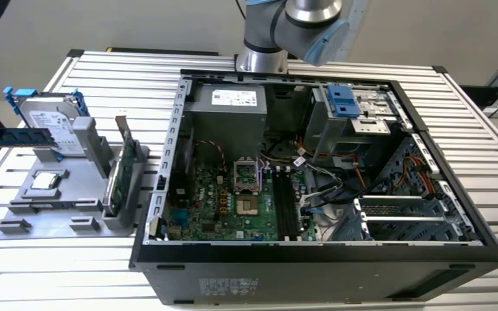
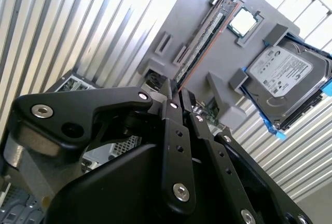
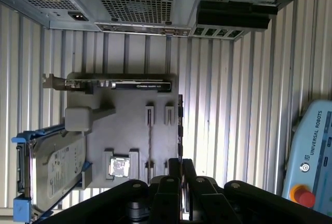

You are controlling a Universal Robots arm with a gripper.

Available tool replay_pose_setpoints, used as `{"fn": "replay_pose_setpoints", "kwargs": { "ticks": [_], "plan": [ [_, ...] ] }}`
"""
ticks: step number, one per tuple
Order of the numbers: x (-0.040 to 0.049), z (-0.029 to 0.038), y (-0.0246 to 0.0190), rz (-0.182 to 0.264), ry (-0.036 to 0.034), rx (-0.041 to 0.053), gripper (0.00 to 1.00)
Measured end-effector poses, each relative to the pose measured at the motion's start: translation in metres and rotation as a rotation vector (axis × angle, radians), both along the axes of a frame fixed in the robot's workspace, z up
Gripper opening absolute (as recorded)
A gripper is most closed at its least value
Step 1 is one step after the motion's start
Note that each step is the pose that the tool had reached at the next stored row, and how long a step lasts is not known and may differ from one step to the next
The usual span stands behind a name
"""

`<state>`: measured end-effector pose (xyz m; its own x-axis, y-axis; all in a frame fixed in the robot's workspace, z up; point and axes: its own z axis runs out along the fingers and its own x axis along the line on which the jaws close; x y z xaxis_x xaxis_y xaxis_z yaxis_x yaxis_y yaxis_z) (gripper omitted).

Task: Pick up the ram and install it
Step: 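Pick up the ram and move it above insertion slot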

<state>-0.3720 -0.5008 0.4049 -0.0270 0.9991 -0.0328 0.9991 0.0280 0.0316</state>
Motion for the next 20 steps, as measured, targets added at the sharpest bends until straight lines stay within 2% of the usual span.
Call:
{"fn": "replay_pose_setpoints", "kwargs": {
  "ticks": [20],
  "plan": [
    [0.0044, 0.0, 0.0001, 0.0, 0.0, 0.0, 0.0]
  ]
}}
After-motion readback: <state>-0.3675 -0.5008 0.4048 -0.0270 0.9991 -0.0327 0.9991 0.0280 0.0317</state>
